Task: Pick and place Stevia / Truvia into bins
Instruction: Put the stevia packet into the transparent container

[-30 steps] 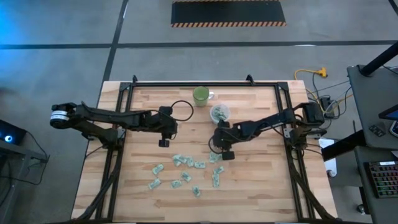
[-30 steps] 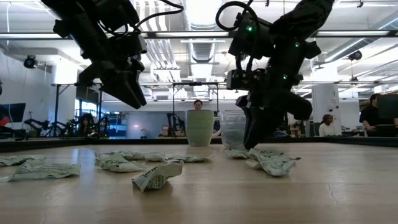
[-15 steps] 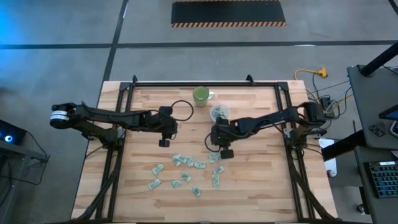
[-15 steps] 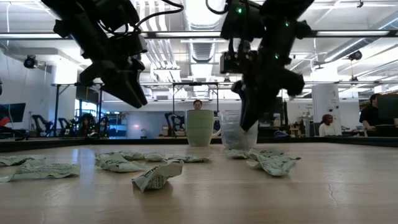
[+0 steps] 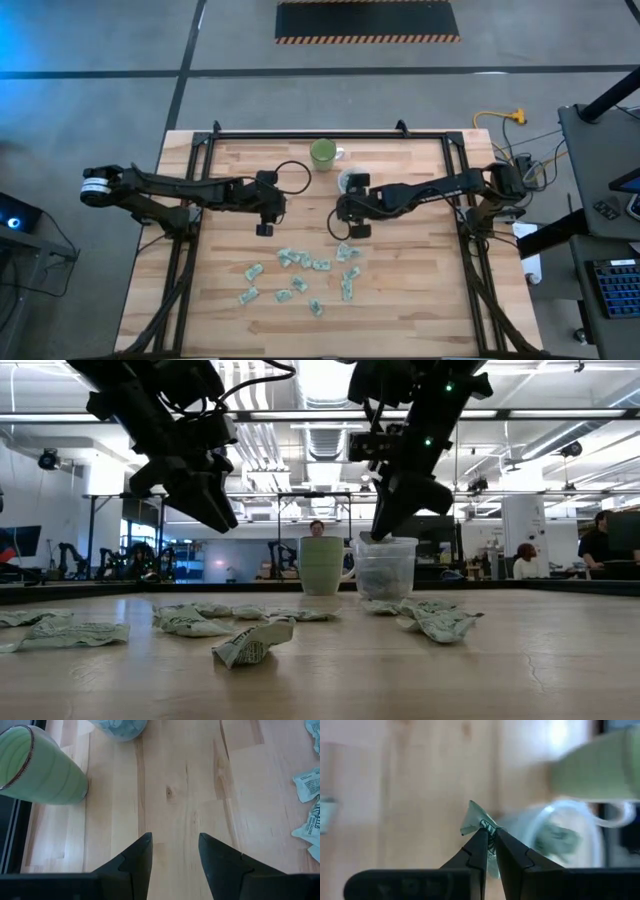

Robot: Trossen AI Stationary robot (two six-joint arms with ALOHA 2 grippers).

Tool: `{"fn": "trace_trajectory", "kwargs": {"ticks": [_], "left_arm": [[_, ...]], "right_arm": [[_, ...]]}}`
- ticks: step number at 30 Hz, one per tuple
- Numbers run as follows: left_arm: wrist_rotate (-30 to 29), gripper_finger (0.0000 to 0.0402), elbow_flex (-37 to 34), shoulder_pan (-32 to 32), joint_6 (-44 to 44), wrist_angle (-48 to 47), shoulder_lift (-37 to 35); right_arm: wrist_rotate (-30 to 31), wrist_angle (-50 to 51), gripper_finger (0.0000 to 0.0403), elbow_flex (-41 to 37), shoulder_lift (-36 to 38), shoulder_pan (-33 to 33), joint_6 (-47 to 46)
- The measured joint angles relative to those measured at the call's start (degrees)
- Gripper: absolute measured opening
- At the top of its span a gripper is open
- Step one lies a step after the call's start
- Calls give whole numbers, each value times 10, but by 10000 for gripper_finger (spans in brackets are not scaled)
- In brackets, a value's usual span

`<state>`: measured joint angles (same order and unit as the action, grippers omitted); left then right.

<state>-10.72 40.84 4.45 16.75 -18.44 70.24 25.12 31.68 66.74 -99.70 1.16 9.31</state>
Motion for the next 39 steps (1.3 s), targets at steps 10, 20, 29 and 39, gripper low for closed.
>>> {"fn": "trace_trajectory", "kwargs": {"ticks": [10,20,29,39], "left_arm": [[1,144,0,0,0,0,0],[1,144,0,0,0,2,0],[0,144,0,0,0,6,0],[0,144,-4,0,0,11,0]], "right_arm": [[23,-1,28,4,0,-5,17],[185,-2,28,5,0,-17,14],[117,-2,29,-4,0,-65,-39],[49,17,96,-7,0,-88,-79]]}}
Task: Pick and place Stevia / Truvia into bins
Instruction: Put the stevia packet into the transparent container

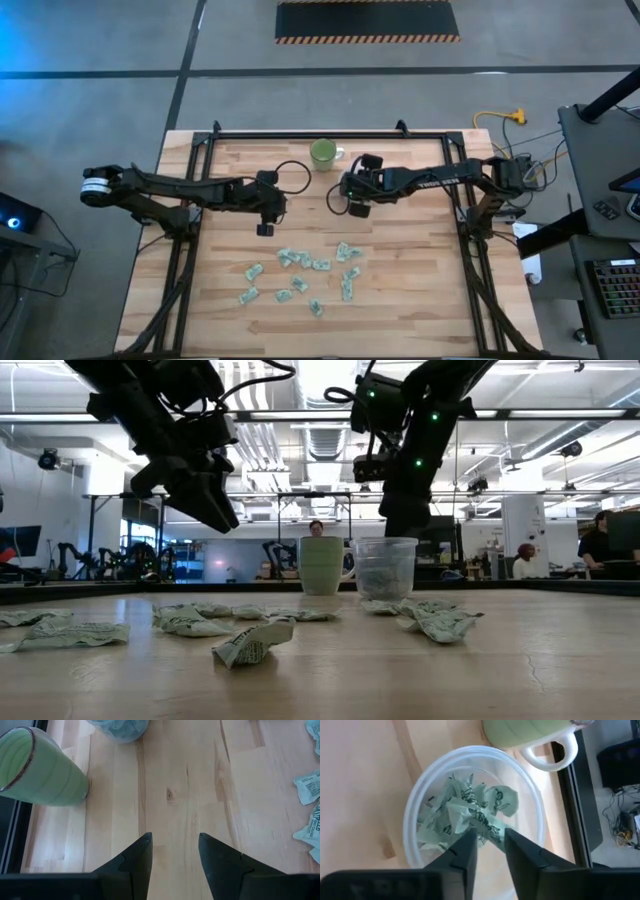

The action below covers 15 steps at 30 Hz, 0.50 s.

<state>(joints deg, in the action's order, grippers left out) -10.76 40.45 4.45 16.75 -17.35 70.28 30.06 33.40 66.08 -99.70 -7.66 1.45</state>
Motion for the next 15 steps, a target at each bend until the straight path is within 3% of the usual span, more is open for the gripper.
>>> {"fn": "trace_trajectory", "kwargs": {"ticks": [6,11,15], "left_arm": [[0,144,-1,0,0,2,0],[3,144,-6,0,-1,2,0],[74,144,-14,0,-13,2,0]], "right_arm": [[10,12,145,1,21,9,15],[19,43,159,2,75,39,-18],[19,62,159,-3,126,75,-55]]}}
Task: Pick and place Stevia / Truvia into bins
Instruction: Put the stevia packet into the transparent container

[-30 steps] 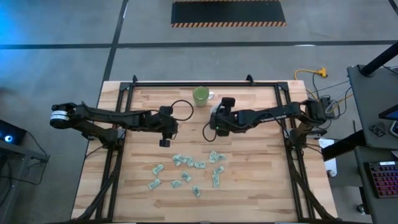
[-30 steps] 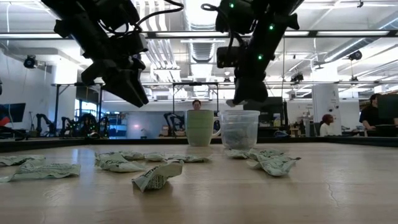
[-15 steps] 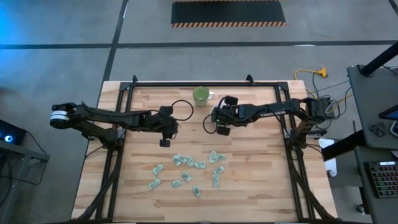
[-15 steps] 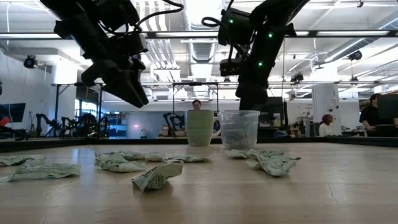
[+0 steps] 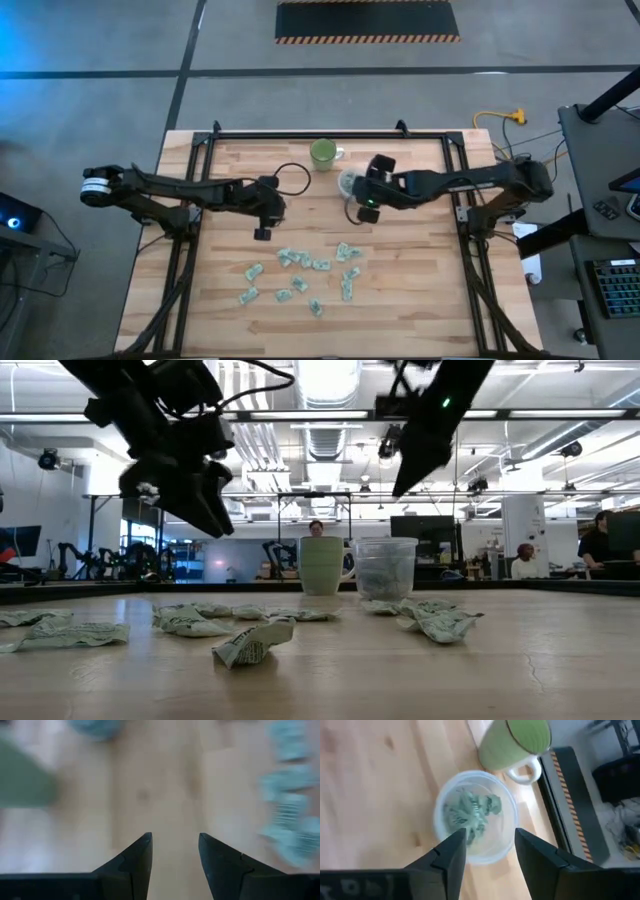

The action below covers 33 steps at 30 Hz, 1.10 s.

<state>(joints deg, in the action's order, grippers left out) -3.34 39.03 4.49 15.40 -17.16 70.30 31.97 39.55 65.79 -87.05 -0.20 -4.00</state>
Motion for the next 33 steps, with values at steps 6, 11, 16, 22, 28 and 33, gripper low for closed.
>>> {"fn": "trace_trajectory", "kwargs": {"ticks": [6,11,16,22,28,33], "left_arm": [[131,144,-24,-2,-2,13,0],[170,144,-55,-17,-15,81,0],[205,144,-80,-35,4,165,0],[212,144,-101,-59,0,250,34],[212,144,-105,-66,2,292,103],[211,144,-83,-65,2,293,157]], "right_arm": [[0,0,160,-36,67,64,-28],[0,0,160,-78,112,108,-59],[0,2,160,-111,142,136,-82],[-2,-1,160,-123,155,149,-94],[-5,0,160,-123,156,154,-94],[-6,0,160,-123,156,154,-95]]}}
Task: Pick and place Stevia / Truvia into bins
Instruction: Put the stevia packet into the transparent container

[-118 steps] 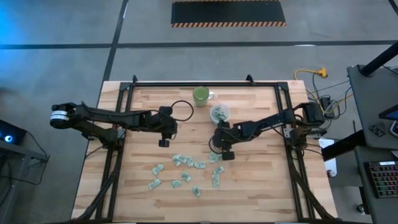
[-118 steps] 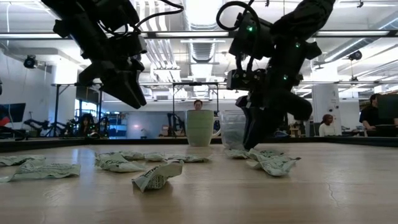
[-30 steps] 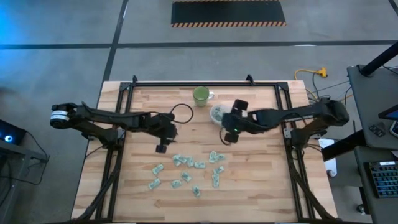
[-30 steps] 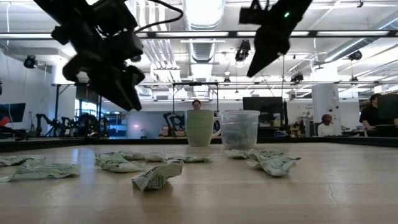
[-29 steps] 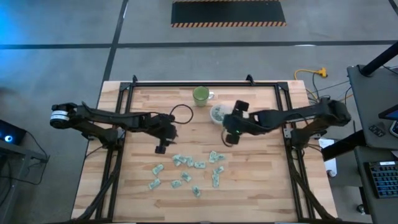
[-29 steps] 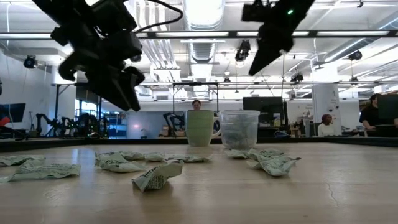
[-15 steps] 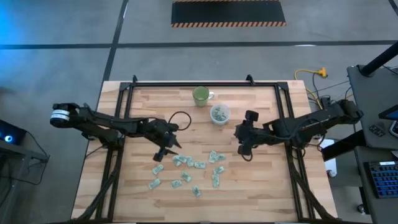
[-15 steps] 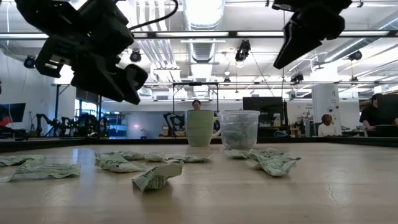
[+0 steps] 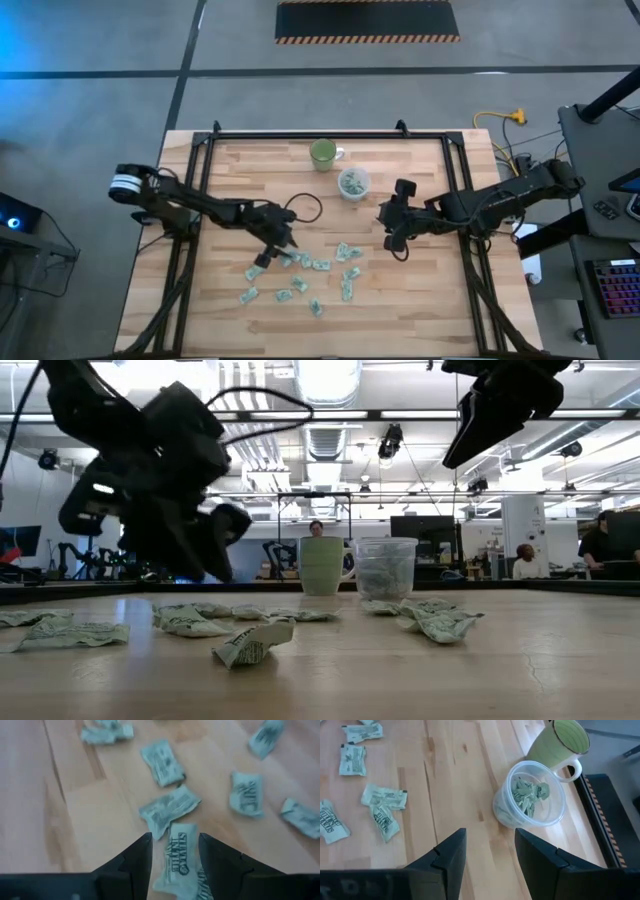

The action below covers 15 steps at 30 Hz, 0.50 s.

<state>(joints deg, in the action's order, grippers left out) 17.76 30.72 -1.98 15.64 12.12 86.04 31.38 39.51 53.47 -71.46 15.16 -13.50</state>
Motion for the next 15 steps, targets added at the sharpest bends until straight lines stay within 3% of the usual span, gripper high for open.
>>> {"fn": "trace_trajectory", "kwargs": {"ticks": [8,15], "left_arm": [[0,143,25,1,-2,-12,62],[0,115,32,1,-2,-36,59]], "right_arm": [[-1,1,160,0,0,0,0],[-1,1,160,0,0,0,1]]}}
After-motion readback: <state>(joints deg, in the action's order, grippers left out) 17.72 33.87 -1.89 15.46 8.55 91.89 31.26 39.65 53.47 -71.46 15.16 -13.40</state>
